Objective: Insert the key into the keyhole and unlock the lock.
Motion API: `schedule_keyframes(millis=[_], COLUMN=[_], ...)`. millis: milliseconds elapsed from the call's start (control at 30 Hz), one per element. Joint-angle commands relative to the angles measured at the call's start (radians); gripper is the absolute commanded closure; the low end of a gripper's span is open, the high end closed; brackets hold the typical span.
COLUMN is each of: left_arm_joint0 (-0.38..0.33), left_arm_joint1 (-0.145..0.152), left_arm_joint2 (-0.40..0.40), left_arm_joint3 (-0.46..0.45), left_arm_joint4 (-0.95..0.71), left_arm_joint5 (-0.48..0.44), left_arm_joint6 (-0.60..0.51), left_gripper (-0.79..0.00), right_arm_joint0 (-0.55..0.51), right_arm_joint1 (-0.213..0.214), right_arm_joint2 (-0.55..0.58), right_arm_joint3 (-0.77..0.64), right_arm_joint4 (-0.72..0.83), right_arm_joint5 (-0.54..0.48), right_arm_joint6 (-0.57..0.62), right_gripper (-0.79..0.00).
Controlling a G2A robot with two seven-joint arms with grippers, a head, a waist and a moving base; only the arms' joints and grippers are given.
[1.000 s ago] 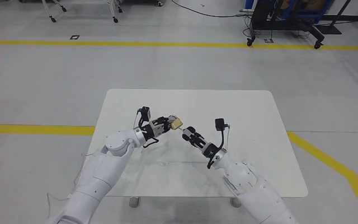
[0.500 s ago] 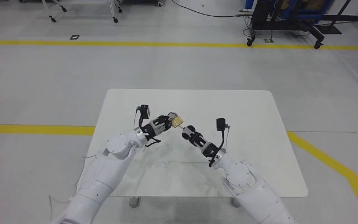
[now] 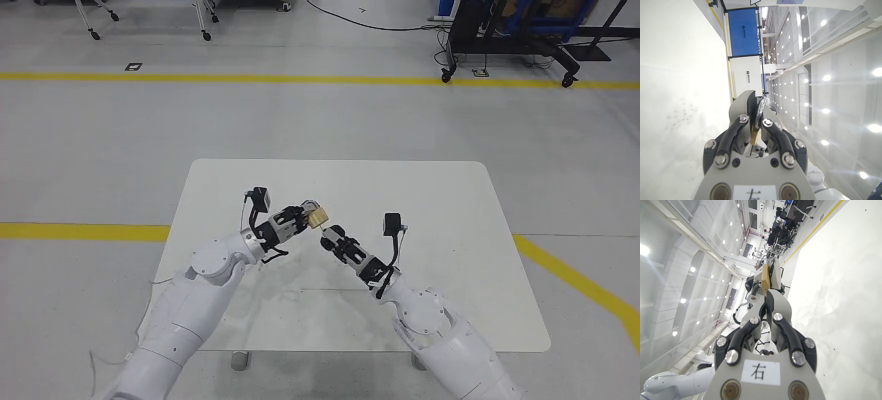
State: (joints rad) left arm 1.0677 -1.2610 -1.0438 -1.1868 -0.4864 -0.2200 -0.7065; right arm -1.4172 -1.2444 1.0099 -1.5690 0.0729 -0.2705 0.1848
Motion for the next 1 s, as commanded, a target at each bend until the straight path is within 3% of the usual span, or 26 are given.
schedule_keyframes(millis=[0,267,333,400,900,933,967], left_arm_joint0=[0.000,-0.008,-0.010,-0.011,-0.007,-0.006,-0.005], left_arm_joint1=[0.000,-0.004,-0.006,-0.007,-0.015,-0.015,-0.016], left_arm_joint2=[-0.001,0.009,0.008,0.005,-0.029,-0.031,-0.034], left_arm_joint3=[0.000,0.007,0.014,0.019,0.046,0.047,0.049], left_arm_joint4=[0.004,0.023,0.017,0.008,-0.096,-0.108,-0.118], left_arm_joint5=[-0.003,-0.003,-0.001,0.000,-0.022,-0.025,-0.028], left_arm_joint6=[-0.006,-0.027,-0.027,-0.025,-0.054,-0.062,-0.068], left_gripper=[0.000,0.000,0.000,0.000,0.000,0.000,0.000], right_arm_joint0=[0.002,0.016,0.017,0.015,0.005,-0.006,-0.014], right_arm_joint1=[-0.001,-0.008,-0.010,-0.010,-0.010,-0.012,-0.014], right_arm_joint2=[0.002,0.004,0.005,0.008,0.016,0.011,0.012], right_arm_joint3=[0.001,0.010,0.009,0.008,-0.004,-0.014,-0.020], right_arm_joint4=[-0.003,-0.021,-0.027,-0.033,-0.040,0.016,0.084], right_arm_joint5=[-0.006,-0.014,-0.017,-0.023,-0.022,-0.029,-0.042], right_arm_joint6=[-0.003,-0.015,-0.019,-0.022,-0.021,-0.009,0.013], right_gripper=[0.000,0.000,-0.357,-0.767,-0.785,-0.785,-0.560])
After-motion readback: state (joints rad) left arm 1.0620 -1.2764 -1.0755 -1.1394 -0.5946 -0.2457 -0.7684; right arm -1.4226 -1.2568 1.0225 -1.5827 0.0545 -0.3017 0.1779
